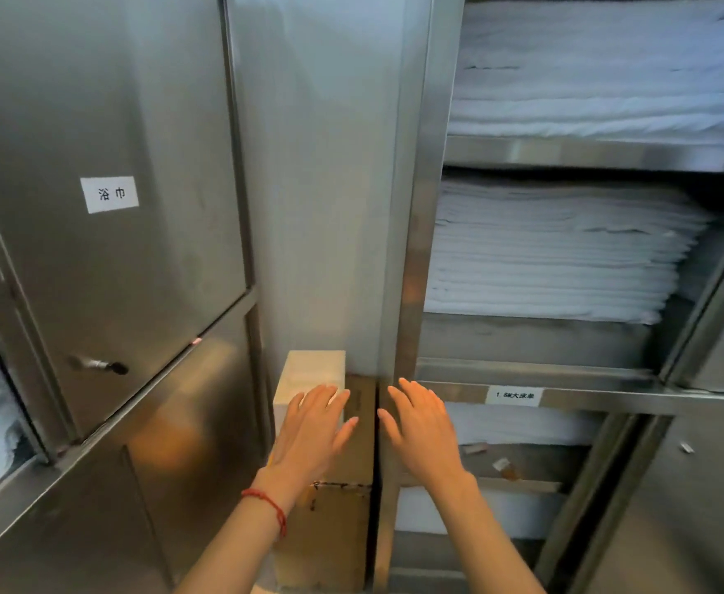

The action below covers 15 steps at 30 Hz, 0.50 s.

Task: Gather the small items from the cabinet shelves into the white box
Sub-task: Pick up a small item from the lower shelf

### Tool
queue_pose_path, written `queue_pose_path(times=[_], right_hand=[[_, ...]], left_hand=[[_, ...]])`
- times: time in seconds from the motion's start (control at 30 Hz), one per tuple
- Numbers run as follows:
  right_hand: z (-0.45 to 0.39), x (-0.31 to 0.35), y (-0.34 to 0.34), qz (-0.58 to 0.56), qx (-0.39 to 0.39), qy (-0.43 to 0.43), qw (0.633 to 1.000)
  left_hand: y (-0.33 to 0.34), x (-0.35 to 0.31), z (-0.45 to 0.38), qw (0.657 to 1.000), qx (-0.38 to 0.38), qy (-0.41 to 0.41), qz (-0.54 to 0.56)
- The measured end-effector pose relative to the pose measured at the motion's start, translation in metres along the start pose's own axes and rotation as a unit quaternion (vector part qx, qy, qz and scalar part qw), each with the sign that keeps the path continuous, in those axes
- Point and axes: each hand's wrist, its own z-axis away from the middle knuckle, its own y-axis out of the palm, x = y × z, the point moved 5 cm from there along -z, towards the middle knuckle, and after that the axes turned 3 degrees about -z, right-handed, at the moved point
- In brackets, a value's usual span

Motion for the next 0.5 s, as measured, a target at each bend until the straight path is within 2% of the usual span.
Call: queue_pose_path(times=[0.17,0.43,0.5], right_hand=[[0.03,-0.035,-0.015,0.025,-0.012,0.051,0.998],[0.065,-0.088,-0.048,0.046,-0.043,0.094,0.994],[0.071,-0.103,-0.055,0.053,-0.042,0.094,0.993]], left_hand=[[0.01,-0.041,-0.001,0.998,0.029,0.047,0.043],[0.009,-0.113,-0.011,0.992,0.012,0.096,0.075],[0.01,-0.131,-0.015,0.992,-0.012,0.1,0.082]])
